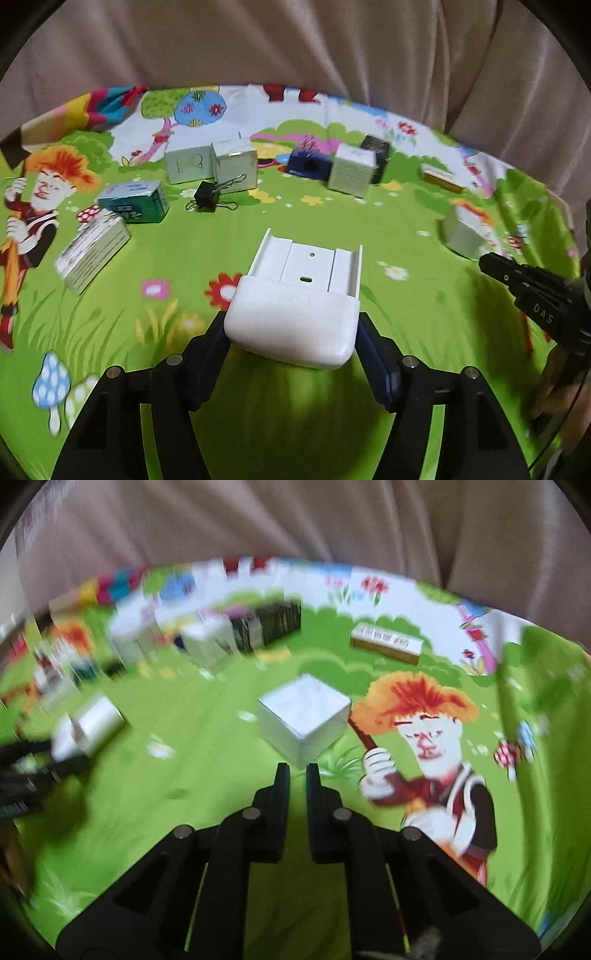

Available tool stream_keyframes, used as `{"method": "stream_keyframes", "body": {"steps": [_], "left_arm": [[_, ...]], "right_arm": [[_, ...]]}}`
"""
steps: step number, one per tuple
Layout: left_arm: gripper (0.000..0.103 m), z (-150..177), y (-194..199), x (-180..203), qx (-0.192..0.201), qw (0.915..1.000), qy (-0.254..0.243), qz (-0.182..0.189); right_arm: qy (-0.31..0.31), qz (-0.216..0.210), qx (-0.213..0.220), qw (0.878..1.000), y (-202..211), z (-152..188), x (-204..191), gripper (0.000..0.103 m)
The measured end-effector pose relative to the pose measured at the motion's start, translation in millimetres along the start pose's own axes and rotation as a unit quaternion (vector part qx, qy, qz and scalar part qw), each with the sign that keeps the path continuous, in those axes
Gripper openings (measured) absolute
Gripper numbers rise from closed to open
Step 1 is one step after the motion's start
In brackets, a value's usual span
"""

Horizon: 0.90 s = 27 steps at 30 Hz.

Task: Organize rigid objects
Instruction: 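Grasp the white plastic holder with the left tool, then lift the white cube box and white holder and carry them toward the storage box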

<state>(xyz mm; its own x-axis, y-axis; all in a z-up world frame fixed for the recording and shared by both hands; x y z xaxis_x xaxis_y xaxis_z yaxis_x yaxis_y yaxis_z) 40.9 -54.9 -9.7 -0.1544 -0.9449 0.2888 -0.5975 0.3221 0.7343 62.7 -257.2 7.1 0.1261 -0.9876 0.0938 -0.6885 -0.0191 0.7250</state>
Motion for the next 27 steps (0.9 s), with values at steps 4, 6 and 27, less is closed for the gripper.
{"method": "stream_keyframes", "body": {"steps": [4, 6, 27], "left_arm": [[0.067, 13.2, 6.8, 7.7, -0.014, 0.9997, -0.018, 0.0], [0.067, 19.5, 9.6, 4.4, -0.013, 0.9998, -0.014, 0.008], [0.067, 26.7, 0.1, 8.6, -0.022, 0.9987, -0.043, -0.018]], "right_arm": [[-0.008, -0.007, -0.022, 1.0, 7.6, 14.2, -5.4, 0.02], [-0.023, -0.027, -0.053, 0.998, -1.4, 20.1, 2.9, 0.039], [0.034, -0.015, -0.033, 0.999, -3.5, 25.1, 4.0, 0.048]]}}
Point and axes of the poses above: each gripper's, at about its wrist camera, not at the fingertips, and y roughly against the way its jaws point, x to its right, z to its underside, the point moved 5 cm from there along -y, roughly the way its jaws point, and after that the axes turned 14 degrees about z, right-handed, at the moved point
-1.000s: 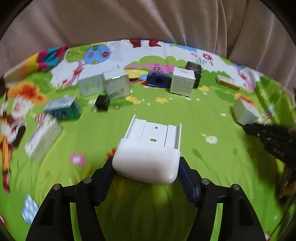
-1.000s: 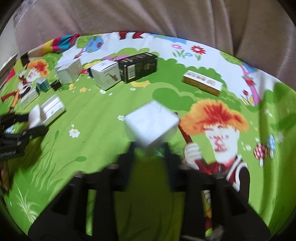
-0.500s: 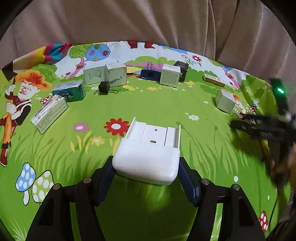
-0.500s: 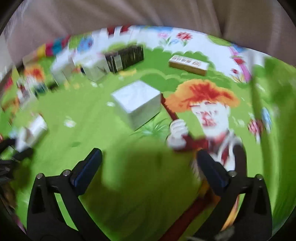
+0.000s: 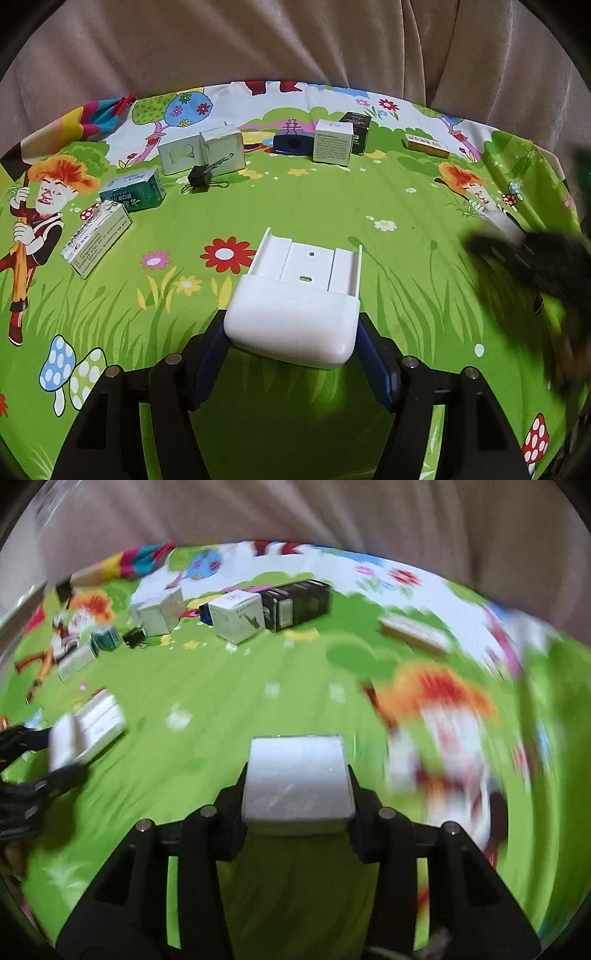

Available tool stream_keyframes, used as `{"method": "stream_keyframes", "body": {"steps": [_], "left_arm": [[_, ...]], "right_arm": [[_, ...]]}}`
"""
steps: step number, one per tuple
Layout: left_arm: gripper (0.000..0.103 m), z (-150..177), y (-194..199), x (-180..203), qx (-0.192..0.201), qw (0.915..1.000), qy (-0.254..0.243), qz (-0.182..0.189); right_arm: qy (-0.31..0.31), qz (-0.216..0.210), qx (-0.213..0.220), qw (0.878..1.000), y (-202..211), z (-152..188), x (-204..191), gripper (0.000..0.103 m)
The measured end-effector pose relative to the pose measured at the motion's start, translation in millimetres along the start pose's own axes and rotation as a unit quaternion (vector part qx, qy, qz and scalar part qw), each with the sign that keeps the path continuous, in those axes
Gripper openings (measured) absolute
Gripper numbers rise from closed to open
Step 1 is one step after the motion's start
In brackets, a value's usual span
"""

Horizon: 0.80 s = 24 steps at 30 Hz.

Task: Organize rigid objects
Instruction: 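Lift the white cube box and white holder and carry them toward the storage box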

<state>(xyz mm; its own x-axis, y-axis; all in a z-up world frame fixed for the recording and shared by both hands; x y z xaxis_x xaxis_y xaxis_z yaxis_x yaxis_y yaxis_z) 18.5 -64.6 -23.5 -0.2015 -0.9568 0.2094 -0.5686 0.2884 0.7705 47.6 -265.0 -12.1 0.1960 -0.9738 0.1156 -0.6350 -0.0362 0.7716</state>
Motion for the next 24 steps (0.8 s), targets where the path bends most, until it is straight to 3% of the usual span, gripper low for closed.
{"method": "stream_keyframes", "body": {"steps": [2, 3, 5, 7, 8, 9, 11, 13, 15, 17, 22, 24], "left_arm": [[0.066, 0.6, 4.1, 0.7, -0.005, 0.9998, 0.021, 0.003], [0.066, -0.4, 11.9, 3.9, 0.003, 0.9988, 0.043, 0.024], [0.066, -13.8, 51.3, 23.4, 0.06, 0.9962, 0.048, 0.042], [0.065, -36.5, 113.1, 54.0, 0.155, 0.9877, -0.004, 0.019], [0.065, -45.9, 148.4, 65.8, 0.211, 0.9773, -0.02, 0.008], [0.065, -51.2, 179.0, 73.4, 0.258, 0.9659, -0.024, 0.005], [0.063, -52.6, 226.4, 81.3, 0.333, 0.9427, -0.022, 0.005], [0.059, -47.0, 265.5, 89.6, 0.393, 0.9187, -0.034, -0.01], [0.059, -43.0, 283.2, 95.8, 0.414, 0.9087, -0.048, -0.017], [0.052, -41.0, 291.6, 96.8, 0.413, 0.9094, -0.046, -0.009], [0.038, -35.4, 299.9, 91.8, 0.405, 0.9133, -0.04, -0.004], [0.038, -34.3, 298.6, 86.5, 0.399, 0.9163, -0.034, 0.002]], "right_arm": [[-0.053, -0.004, 0.007, 0.999, 27.2, 21.8, 3.2, 0.048], [-0.063, -0.002, 0.007, 0.998, 34.2, 27.4, 2.9, 0.048], [-0.072, 0.019, 0.031, 0.997, 60.0, 27.3, 6.4, 0.048], [-0.119, 0.035, 0.117, 0.985, 118.0, 7.6, 15.3, 0.048], [-0.146, 0.044, 0.168, 0.974, 149.3, -1.0, 19.9, 0.048], [-0.173, 0.048, 0.25, 0.952, 197.8, -10.9, 24.4, 0.048], [-0.172, 0.086, 0.339, 0.921, 253.2, -18.8, 20.3, 0.048], [-0.165, 0.124, 0.437, 0.876, 312.3, -15.4, 12.1, 0.049], [-0.161, 0.142, 0.471, 0.856, 339.6, -12.1, 4.3, 0.049], [-0.154, 0.138, 0.485, 0.85, 359.1, -9.9, -6.2, 0.049], [-0.133, 0.132, 0.486, 0.853, 364.8, -15.5, -24.4, 0.049], [-0.13, 0.128, 0.485, 0.855, 365.0, -15.6, -24.1, 0.049]]}}
Point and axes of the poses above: each gripper's, at about its wrist camera, not at the fingertips, and y roughly against the way its jaws point, x to its right, z to its underside, the point moved 5 cm from there along -y, roughly the way its jaws point, and after that the axes turned 14 degrees about z, right-handed, at the moved point
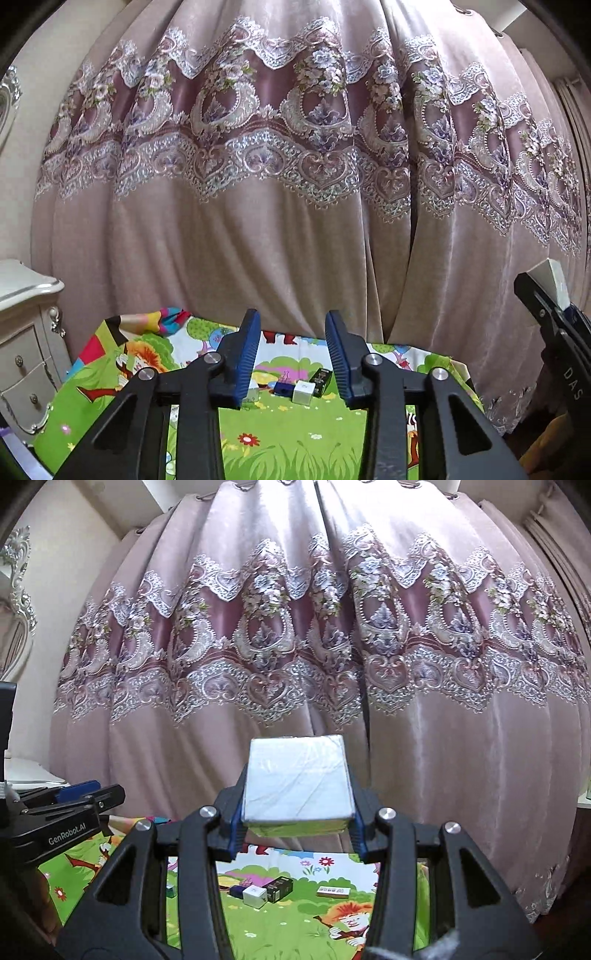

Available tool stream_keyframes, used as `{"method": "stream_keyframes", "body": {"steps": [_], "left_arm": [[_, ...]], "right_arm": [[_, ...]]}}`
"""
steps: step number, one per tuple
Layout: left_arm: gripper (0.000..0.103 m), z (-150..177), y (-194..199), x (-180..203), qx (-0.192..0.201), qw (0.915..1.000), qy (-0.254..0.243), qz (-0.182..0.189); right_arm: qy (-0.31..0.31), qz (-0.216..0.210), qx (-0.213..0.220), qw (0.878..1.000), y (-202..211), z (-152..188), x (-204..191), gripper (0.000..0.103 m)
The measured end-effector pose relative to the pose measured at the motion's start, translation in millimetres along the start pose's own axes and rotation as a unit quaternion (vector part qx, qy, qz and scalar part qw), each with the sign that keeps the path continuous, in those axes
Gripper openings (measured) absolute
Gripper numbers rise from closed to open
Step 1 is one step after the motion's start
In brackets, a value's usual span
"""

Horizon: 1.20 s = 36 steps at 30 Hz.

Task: Organize rigid objects
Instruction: 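Lift the white cube box and white holder and carry them toward the storage box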

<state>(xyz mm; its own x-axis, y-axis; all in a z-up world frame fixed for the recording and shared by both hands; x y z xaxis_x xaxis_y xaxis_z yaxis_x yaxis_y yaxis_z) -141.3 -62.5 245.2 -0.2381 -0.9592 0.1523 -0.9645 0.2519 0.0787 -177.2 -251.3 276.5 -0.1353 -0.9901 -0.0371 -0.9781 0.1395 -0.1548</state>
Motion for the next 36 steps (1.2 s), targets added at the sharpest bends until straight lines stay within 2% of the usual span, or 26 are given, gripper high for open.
{"method": "stream_keyframes", "body": {"steps": [2, 3, 4, 5, 6, 8, 10, 12, 13, 14, 15, 18, 19, 21, 23, 25, 26, 27, 28, 29, 30, 33, 36], "left_arm": [[0.039, 12.7, -8.8, -11.8, -0.024, 0.9993, 0.026, 0.008], [0.042, 23.3, -17.1, -19.2, -0.05, 0.9979, 0.039, 0.017], [0.059, 39.8, -28.3, -29.0, -0.088, 0.9941, 0.056, 0.031], [0.088, 59.6, -40.9, -38.4, -0.135, 0.9867, 0.076, 0.049], [0.094, 81.2, -50.7, -44.8, -0.184, 0.9759, 0.096, 0.067], [0.094, 123.9, -54.5, -53.4, -0.256, 0.9553, 0.126, 0.077], [0.094, 157.8, -46.2, -50.5, -0.296, 0.9405, 0.14, 0.091], [0.094, 182.3, -44.3, -30.1, -0.336, 0.9195, 0.138, 0.149], [0.094, 192.7, -46.8, -12.5, -0.361, 0.9069, 0.119, 0.182], [0.094, 199.3, -49.5, 1.6, -0.376, 0.8999, 0.099, 0.198], [0.094, 205.6, -52.6, 15.3, -0.385, 0.8959, 0.073, 0.209], [0.094, 222.9, -68.0, 55.7, -0.395, 0.8882, -0.04, 0.231], [0.094, 233.2, -74.1, 69.4, -0.409, 0.8759, -0.077, 0.244], [0.094, 249.5, -84.0, 90.9, -0.432, 0.851, -0.118, 0.274], [0.094, 264.2, -96.8, 106.5, -0.439, 0.845, -0.161, 0.26], [0.094, 282.5, -110.6, 112.3, -0.454, 0.8351, -0.174, 0.257], [0.086, 282.3, -115.2, 108.6, -0.448, 0.8389, -0.138, 0.276], [0.073, 280.6, -118.3, 105.0, -0.448, 0.841, -0.12, 0.278], [0.066, 277.5, -116.6, 104.1, -0.451, 0.8392, -0.128, 0.275], [0.065, 277.7, -112.7, 103.0, -0.455, 0.8357, -0.133, 0.277], [0.065, 278.1, -108.5, 100.6, -0.452, 0.8375, -0.139, 0.274], [0.065, 273.8, -103.0, 83.9, -0.433, 0.8598, -0.118, 0.243], [0.065, 246.2, -99.8, 72.1, -0.395, 0.89, -0.077, 0.215]], "right_arm": [[0.003, 0.0, -0.006, 1.0, 0.0, 3.2, 1.1, 0.049], [0.008, 0.0, -0.015, 1.0, -2.9, 6.8, 1.5, 0.049], [0.015, -0.003, -0.03, 0.999, -6.8, 15.3, 0.2, 0.049], [0.022, -0.009, -0.049, 0.999, -9.7, 27.4, 0.3, 0.049], [0.033, -0.011, -0.069, 0.997, -15.6, 38.7, 0.2, 0.049], [0.044, -0.012, -0.102, 0.994, -23.9, 60.8, 5.0, 0.049], [0.044, -0.023, -0.15, 0.987, -35.3, 88.3, 18.2, 0.049], [0.048, -0.015, -0.179, 0.983, -43.4, 108.5, 36.0, 0.049], [0.043, -0.019, -0.203, 0.978, -48.5, 119.1, 47.7, 0.049], [0.038, -0.018, -0.223, 0.974, -52.1, 126.5, 57.6, 0.049], [0.03, -0.012, -0.243, 0.969, -53.4, 134.3, 72.0, 0.049], [0.033, 0.0, -0.258, 0.966, -45.8, 141.2, 93.9, 0.049], [0.036, 0.003, -0.26, 0.965, -40.0, 142.9, 101.2, 0.049], [0.04, 0.008, -0.262, 0.964, -34.0, 145.1, 107.7, 0.049], [0.037, 0.011, -0.267, 0.963, -30.1, 147.5, 112.8, 0.049], [0.026, 0.009, -0.274, 0.961, -29.9, 151.9, 116.0, 0.049], [0.022, 0.007, -0.277, 0.961, -29.9, 153.3, 116.1, 0.049], [0.02, 0.006, -0.278, 0.96, -29.7, 155.0, 115.9, 0.049], [0.022, 0.003, -0.277, 0.961, -28.7, 154.7, 114.6, 0.049], [0.026, 0.0, -0.274, 0.961, -29.3, 154.0, 111.6, 0.049], [0.032, -0.002, -0.27, 0.962, -28.6, 153.1, 109.1, 0.049], [0.036, -0.01, -0.266, 0.963, -29.3, 152.5, 102.1, 0.049], [0.028, -0.021, -0.269, 0.963, -26.0, 151.4, 93.3, 0.049]]}}
Point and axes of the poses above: each gripper's, at about its wrist camera, not at the fingertips, and y roughly against the way its jaws point, x to its right, z to its underside, the point moved 5 cm from there along -y, roughly the way its jaws point, and after that the axes turned 14 degrees about z, right-handed, at the moved point
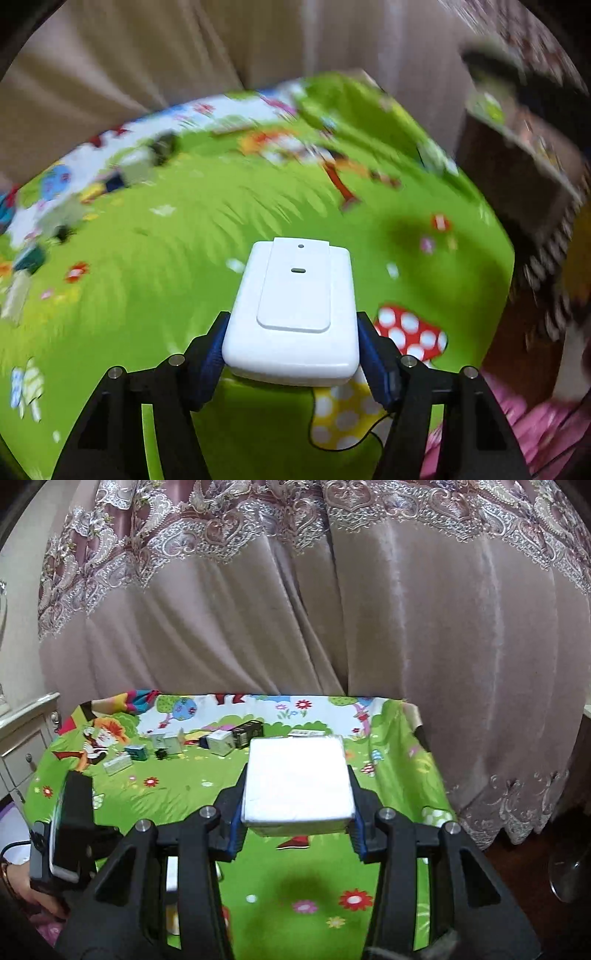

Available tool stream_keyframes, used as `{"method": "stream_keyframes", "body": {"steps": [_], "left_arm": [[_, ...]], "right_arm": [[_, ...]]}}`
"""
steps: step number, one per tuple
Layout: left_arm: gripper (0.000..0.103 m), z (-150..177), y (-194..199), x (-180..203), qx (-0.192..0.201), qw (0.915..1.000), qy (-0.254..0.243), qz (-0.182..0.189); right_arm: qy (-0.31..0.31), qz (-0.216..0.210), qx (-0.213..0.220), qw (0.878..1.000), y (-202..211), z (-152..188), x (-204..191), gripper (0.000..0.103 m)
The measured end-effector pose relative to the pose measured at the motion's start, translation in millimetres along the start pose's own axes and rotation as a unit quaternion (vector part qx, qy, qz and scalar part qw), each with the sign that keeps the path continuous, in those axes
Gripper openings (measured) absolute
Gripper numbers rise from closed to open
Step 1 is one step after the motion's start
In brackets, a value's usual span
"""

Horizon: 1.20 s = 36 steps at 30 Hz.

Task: Organize rigid objects
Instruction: 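Lift the white cube box and white holder and carry them toward the storage box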

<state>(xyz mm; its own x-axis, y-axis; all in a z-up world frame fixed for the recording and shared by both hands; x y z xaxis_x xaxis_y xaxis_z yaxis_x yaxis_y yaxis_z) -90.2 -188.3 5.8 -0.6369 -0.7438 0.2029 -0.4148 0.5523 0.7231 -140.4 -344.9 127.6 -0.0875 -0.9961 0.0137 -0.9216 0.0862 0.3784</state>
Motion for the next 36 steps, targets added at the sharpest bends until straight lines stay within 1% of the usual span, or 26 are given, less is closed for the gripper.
{"method": "stream_keyframes", "body": {"steps": [2, 3, 5, 6, 8, 9, 10, 11, 12, 14, 16, 21, 23, 25, 27, 32, 36], "left_arm": [[0.065, -16.0, 27.9, 0.0, 0.041, 0.9988, 0.013, -0.023], [0.065, -25.0, 43.0, 0.2, 0.061, 0.9971, 0.017, -0.044], [0.065, -43.8, 72.6, 1.3, 0.104, 0.9905, 0.02, -0.087], [0.065, -51.8, 87.0, 3.1, 0.127, 0.9858, 0.021, -0.108], [0.065, -64.3, 126.6, 8.9, 0.185, 0.972, 0.021, -0.144], [0.065, -69.4, 144.7, 12.6, 0.213, 0.9634, 0.017, -0.162], [0.066, -74.3, 165.0, 18.5, 0.245, 0.9518, 0.008, -0.184], [0.066, -77.9, 179.2, 22.5, 0.266, 0.9437, 0.001, -0.197], [0.066, -80.2, 197.9, 28.5, 0.292, 0.9333, -0.006, -0.209], [0.066, -82.3, 221.9, 34.0, 0.324, 0.9193, -0.015, -0.223], [0.066, -82.3, 239.4, 38.0, 0.34, 0.911, -0.018, -0.232], [0.066, -75.7, 269.1, 40.7, 0.367, 0.8983, -0.013, -0.241], [0.066, -71.0, 281.2, 41.8, 0.378, 0.8919, -0.01, -0.248], [0.066, -60.7, 302.9, 44.5, 0.384, 0.8874, -0.009, -0.254], [0.066, -55.3, 311.2, 41.8, 0.388, 0.8846, -0.004, -0.258], [0.066, -35.2, 325.1, 28.3, 0.387, 0.8819, 0.016, -0.269], [0.066, -18.5, 335.8, 17.2, 0.386, 0.8778, 0.032, -0.281]], "right_arm": [[0.01, -0.001, 0.01, 1.0, 6.4, -4.9, -9.8, 0.049], [0.012, 0.0, 0.017, 1.0, 9.6, -7.7, -12.8, 0.049], [0.016, 0.004, 0.044, 0.999, 21.8, -18.8, -20.9, 0.049], [0.018, 0.007, 0.066, 0.998, 31.5, -27.1, -25.4, 0.049], [0.023, 0.017, 0.1, 0.995, 47.4, -38.9, -32.4, 0.049], [0.025, 0.024, 0.124, 0.992, 58.2, -45.7, -35.5, 0.049], [0.026, 0.036, 0.155, 0.987, 72.3, -53.5, -38.5, 0.049], [0.026, 0.042, 0.178, 0.983, 83.3, -59.8, -40.8, 0.049], [0.027, 0.046, 0.207, 0.977, 98.4, -68.0, -44.6, 0.049], [0.033, 0.042, 0.236, 0.97, 116.0, -79.2, -52.7, 0.049], [0.037, 0.034, 0.253, 0.966, 128.2, -88.8, -60.5, 0.049], [0.033, 0.009, 0.28, 0.96, 150.5, -104.3, -77.3, 0.049], [0.034, 0.003, 0.288, 0.957, 156.1, -110.6, -82.5, 0.049], [0.038, -0.005, 0.298, 0.954, 164.5, -114.9, -90.4, 0.049], [0.04, -0.014, 0.301, 0.953, 169.7, -116.1, -97.5, 0.049], [0.047, -0.043, 0.302, 0.951, 175.0, -115.8, -118.4, 0.049], [0.062, -0.071, 0.306, 0.947, 182.9, -111.4, -143.2, 0.049]]}}
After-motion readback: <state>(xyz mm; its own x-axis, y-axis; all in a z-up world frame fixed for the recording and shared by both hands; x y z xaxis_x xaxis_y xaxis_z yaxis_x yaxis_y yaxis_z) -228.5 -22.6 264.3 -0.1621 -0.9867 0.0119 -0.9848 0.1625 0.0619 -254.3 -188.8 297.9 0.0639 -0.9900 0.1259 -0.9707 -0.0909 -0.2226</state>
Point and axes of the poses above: each gripper's, at about its wrist camera, not at the fingertips, and y roughly against the way its jaws point, x to its right, z to its underside, the point moved 5 cm from there along -y, roughly the way its jaws point, and after that the axes turned 14 degrees about z, right-handed, at the moved point
